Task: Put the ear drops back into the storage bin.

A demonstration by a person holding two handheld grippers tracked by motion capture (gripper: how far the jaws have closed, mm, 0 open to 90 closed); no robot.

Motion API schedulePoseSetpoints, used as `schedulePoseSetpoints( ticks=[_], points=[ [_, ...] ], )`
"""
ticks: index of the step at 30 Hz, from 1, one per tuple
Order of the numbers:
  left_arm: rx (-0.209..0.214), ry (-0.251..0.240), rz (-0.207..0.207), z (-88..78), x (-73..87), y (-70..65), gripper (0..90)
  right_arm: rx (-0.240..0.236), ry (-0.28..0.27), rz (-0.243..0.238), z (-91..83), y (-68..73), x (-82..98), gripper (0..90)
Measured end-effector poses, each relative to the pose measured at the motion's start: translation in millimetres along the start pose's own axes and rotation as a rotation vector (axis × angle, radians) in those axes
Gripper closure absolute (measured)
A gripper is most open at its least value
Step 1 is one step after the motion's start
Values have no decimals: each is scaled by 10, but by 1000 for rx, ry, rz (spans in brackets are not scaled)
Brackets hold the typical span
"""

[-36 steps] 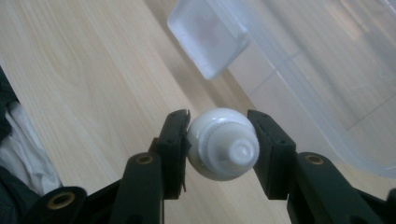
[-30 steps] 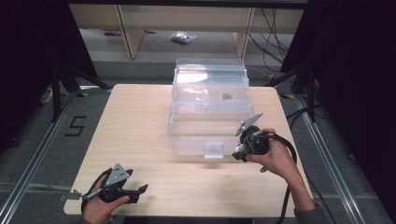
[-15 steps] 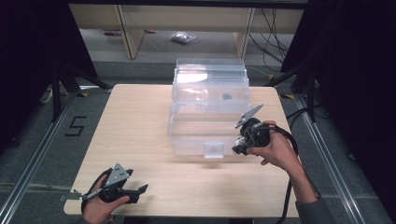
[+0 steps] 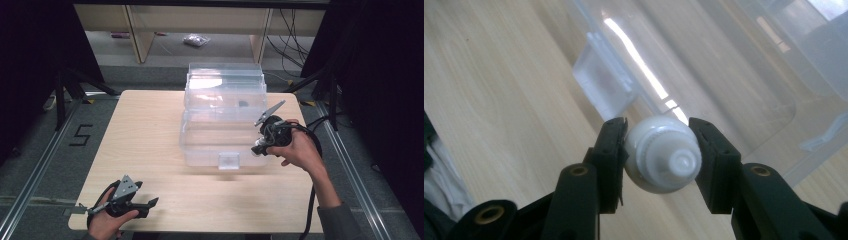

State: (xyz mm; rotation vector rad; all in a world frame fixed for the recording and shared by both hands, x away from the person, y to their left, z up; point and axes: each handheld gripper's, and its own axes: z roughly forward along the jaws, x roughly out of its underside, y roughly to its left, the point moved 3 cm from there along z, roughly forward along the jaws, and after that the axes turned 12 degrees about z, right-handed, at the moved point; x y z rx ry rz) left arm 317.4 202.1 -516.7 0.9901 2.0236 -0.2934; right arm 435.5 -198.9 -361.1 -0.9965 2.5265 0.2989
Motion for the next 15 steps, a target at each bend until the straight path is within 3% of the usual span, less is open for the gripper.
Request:
schedulePoseSetpoints(
  ticks=[7, 8, 15],
  points=[
    [0, 22, 19, 3, 8, 12, 198, 17, 12, 22, 15, -166, -105, 602],
    [4, 3, 1, 2, -2, -8, 199, 24, 19, 37, 19, -175, -118, 602],
    [2, 0, 4, -3, -2, 0, 199, 28, 46, 62, 89, -310, -231, 602]
  ],
)
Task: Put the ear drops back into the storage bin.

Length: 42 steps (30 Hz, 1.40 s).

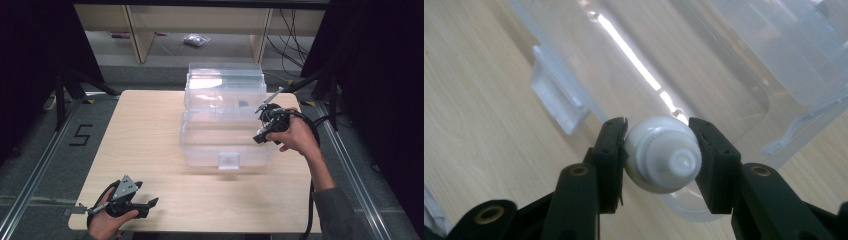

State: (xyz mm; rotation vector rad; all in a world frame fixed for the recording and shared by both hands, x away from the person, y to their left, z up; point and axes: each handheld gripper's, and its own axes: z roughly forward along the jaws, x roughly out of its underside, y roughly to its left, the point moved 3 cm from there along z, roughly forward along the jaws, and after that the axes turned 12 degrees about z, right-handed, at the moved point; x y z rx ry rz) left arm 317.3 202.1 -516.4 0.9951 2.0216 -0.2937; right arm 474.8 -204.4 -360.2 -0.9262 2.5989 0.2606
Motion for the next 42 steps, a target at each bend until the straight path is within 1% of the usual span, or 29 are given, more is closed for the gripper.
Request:
schedulePoseSetpoints(
  ticks=[2, 3, 5, 6, 9, 10, 11, 12, 13, 17, 18, 19, 20, 21, 23, 25, 26, 28, 32, 35, 38, 39, 41, 42],
  points=[
    [0, 2, 2, -1, 1, 0, 199, 4, 13, 13, 27, -34, -18, 603],
    [1, 8, 10, -7, 4, 7, 199, 2, 16, 17, 49, -54, -28, 603],
    [0, 7, 9, -7, 3, 7, 199, 5, 24, 19, 68, -78, -39, 603],
    [1, 7, 9, -7, 3, 7, 199, 5, 30, 28, 88, -94, -46, 602],
    [2, 8, 11, -6, 3, 6, 199, 5, 38, 29, 123, -121, -59, 602],
    [1, 8, 11, -7, 3, 6, 200, 5, 45, 41, 163, -149, -71, 602],
    [1, 8, 10, -7, 4, 6, 200, 4, 56, 62, 172, -146, -69, 602],
    [1, 10, 9, -8, 3, 6, 200, 4, 50, 50, 189, -164, -79, 602],
    [1, 4, 0, -2, 1, -2, 200, 5, 55, 56, 206, -171, -82, 602],
    [2, 4, 0, 3, 1, -6, 200, 4, 70, 56, 283, -195, -107, 603],
    [1, 5, 3, 1, 1, -5, 200, 0, 76, 59, 313, -203, -118, 602],
    [1, 5, 5, -1, 0, -3, 200, 1, 86, 73, 331, -204, -120, 602],
    [8, 13, 14, -10, 2, 5, 199, 5, 90, 69, 360, -222, -128, 602],
    [12, 16, 14, -14, 1, 7, 200, 5, 92, 70, 385, -232, -132, 602],
    [13, 22, 14, -19, 1, 8, 199, 3, 105, 87, 447, -252, -139, 602],
    [13, 21, 15, -21, 1, 8, 200, 1, 115, 86, 503, -276, -143, 602],
    [14, 21, 15, -22, 1, 8, 199, 4, 119, 96, 530, -282, -143, 602],
    [14, 21, 15, -21, 0, 8, 199, 5, 130, 99, 585, -301, -139, 603],
    [12, 15, 14, -16, 0, 8, 200, 9, 146, 105, 636, -307, -143, 602],
    [12, 20, 16, -20, -1, 6, 200, 11, 153, 97, 673, -316, -153, 602],
    [-3, 12, 16, -11, 2, 11, 200, 8, 159, 108, 721, -317, -155, 602],
    [-3, 12, 17, -14, 1, 11, 200, 0, 161, 109, 733, -321, -151, 602],
    [-3, 12, 18, -14, 2, 10, 200, 0, 172, 114, 771, -331, -134, 602],
    [1, 4, 12, -10, -1, 3, 200, 3, 171, 114, 785, -336, -128, 602]
  ],
)
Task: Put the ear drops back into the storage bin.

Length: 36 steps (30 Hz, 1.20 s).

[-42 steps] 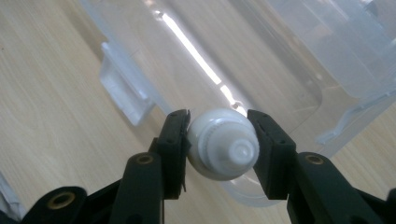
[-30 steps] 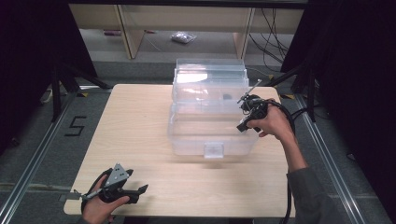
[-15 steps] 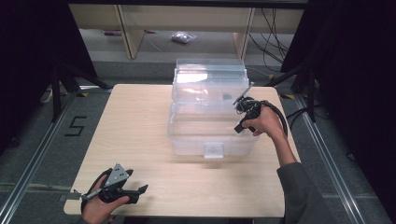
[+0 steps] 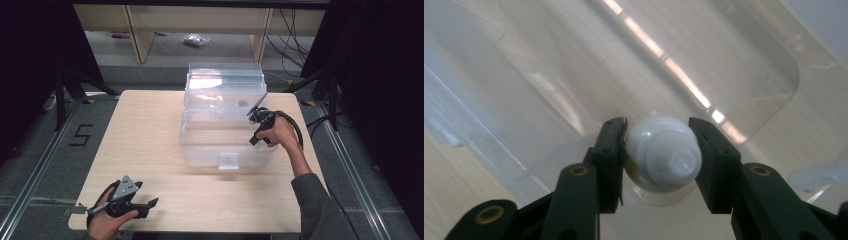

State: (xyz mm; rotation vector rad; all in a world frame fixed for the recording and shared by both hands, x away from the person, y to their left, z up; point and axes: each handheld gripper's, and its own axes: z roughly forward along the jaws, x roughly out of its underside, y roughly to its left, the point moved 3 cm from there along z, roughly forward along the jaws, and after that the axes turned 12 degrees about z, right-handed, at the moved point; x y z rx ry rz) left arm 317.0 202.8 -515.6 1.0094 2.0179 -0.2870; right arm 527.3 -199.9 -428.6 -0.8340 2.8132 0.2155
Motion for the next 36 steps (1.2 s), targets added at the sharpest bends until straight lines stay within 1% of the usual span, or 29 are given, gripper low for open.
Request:
schedulePoseSetpoints(
  ticks=[1, 2, 3, 4, 6, 7, 9, 10, 11, 13, 14, 15, 16, 17, 19, 21, 22, 23, 24, 25, 26, 27, 28, 29, 30, 32, 34, 35, 36],
  points=[
    [1, 9, 4, -4, 0, 1, 200, -2, -2, -9, 16, -11, 3, 602],
    [15, 20, 4, -11, -1, 1, 200, -5, 6, 2, 29, -9, 9, 602],
    [9, 24, 12, -5, 4, 10, 199, -7, 5, -3, 49, -15, 10, 602],
    [5, 24, 9, -2, 3, 9, 200, -5, 14, 5, 60, -12, 15, 602],
    [6, 23, 9, -5, 2, 8, 199, 4, 17, 4, 80, -21, 5, 602],
    [14, 21, 9, -14, 1, 4, 200, 5, 12, -5, 90, -27, 1, 602],
    [13, 17, 4, -12, 0, 3, 199, 1, 21, 5, 92, -12, -6, 602],
    [-1, 8, 2, -4, -1, -1, 199, 3, 22, 0, 101, -12, -8, 602],
    [3, 9, 4, -6, -1, 0, 199, 7, 24, -2, 114, -12, -10, 602],
    [3, 3, 3, -1, -1, -2, 199, 9, 33, 13, 128, -7, -12, 602],
    [8, 12, 3, -8, -2, 0, 200, 9, 39, 19, 135, -5, -13, 602],
    [1, 8, 3, -4, -1, -1, 199, 10, 32, 3, 143, -18, -21, 602],
    [5, 7, 3, -4, -1, 0, 199, 9, 35, 10, 153, -12, -21, 602],
    [10, 13, 3, -8, -1, 0, 199, 11, 36, 5, 163, -15, -24, 602],
    [14, 24, 8, -14, -1, 2, 199, 6, 38, 25, 187, -5, -21, 602],
    [0, 17, 12, -5, 3, 5, 199, 2, 40, 19, 214, -15, -21, 602],
    [2, 22, 10, -10, 1, 3, 199, 3, 52, 24, 227, -15, -12, 602],
    [8, 11, 4, -5, -1, -3, 199, 0, 50, 27, 243, -16, -9, 602],
    [4, 15, 4, -9, -1, -2, 199, -2, 60, 30, 249, -19, -6, 602],
    [5, 17, 4, -10, -2, -1, 199, -1, 59, 29, 263, -26, 0, 602],
    [6, 16, 4, -9, -1, -2, 199, -2, 47, 14, 277, -43, -2, 602],
    [6, 16, 4, -9, -1, -2, 199, -6, 58, 40, 276, -30, 7, 602],
    [4, 28, 14, -4, 4, 9, 199, -6, 62, 45, 282, -33, 10, 602],
    [5, 24, 10, -3, 3, 8, 199, -3, 61, 31, 289, -50, 9, 602],
    [9, 25, 10, -7, 3, 8, 199, -2, 66, 49, 295, -41, 13, 602],
    [14, 16, 4, -9, -1, -1, 199, 1, 65, 26, 314, -61, 19, 602],
    [13, 17, 5, -11, -1, 1, 199, 2, 72, 38, 313, -57, 18, 602],
    [1, 9, 2, -3, -2, -2, 199, 4, 79, 48, 310, -50, 21, 602],
    [16, 20, 4, -12, -2, 1, 199, 8, 71, 20, 316, -68, 11, 602]
  ],
)
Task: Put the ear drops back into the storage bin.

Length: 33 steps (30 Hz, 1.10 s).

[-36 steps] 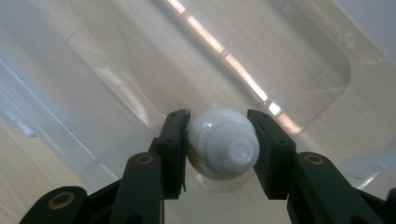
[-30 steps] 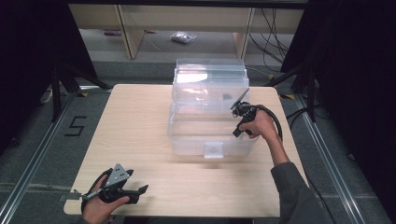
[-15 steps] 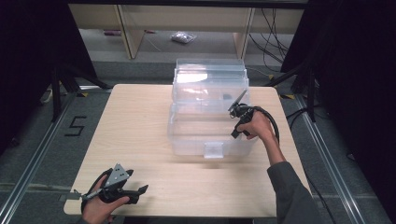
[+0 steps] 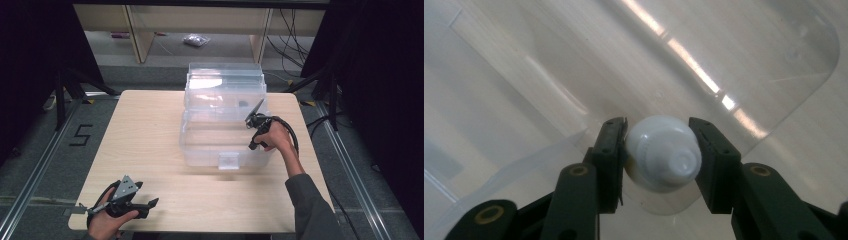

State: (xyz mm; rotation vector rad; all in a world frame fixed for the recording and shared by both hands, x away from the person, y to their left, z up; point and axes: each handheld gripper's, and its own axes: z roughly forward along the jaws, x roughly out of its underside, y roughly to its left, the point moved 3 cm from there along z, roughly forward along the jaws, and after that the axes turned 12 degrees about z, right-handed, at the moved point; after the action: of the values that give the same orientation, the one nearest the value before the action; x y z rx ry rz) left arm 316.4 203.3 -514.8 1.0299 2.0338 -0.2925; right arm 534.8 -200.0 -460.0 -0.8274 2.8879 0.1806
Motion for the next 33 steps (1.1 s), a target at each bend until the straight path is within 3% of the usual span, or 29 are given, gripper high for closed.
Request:
schedulePoseSetpoints(
  ticks=[4, 10, 11, 17, 21, 22, 25, 26, 27, 29, 33],
  points=[
    [-6, -8, -2, 4, 0, -2, 199, -3, 20, 33, 16, 11, 5, 601],
    [2, -2, -2, -1, 0, 0, 198, 0, 21, 7, 45, -10, -3, 601],
    [-16, -13, -3, 8, 0, -3, 199, 1, 31, 22, 45, 2, 2, 600],
    [0, -2, -2, 2, 1, -2, 198, -9, 49, 27, 37, 6, 10, 592],
    [-11, 0, 4, 15, 8, 2, 197, -24, 33, 27, -25, 10, 28, 524],
    [-9, -5, -1, 16, 6, -1, 197, -20, 16, 8, -35, -5, 30, 515],
    [-4, -11, -10, 21, 3, -13, 197, -11, 24, 60, -131, 8, 52, 472],
    [-10, 3, 5, 17, 9, 1, 197, -6, -3, 29, -146, -24, 43, 460],
    [-11, 0, 4, 18, 8, 1, 197, -3, -11, 48, -176, -23, 46, 451],
    [-4, -12, -13, 19, 2, -15, 197, -7, -39, 37, -226, -39, 44, 426],
    [-6, -12, -9, 17, 3, -10, 197, -14, -66, 46, -313, -23, 48, 393]
  ],
)
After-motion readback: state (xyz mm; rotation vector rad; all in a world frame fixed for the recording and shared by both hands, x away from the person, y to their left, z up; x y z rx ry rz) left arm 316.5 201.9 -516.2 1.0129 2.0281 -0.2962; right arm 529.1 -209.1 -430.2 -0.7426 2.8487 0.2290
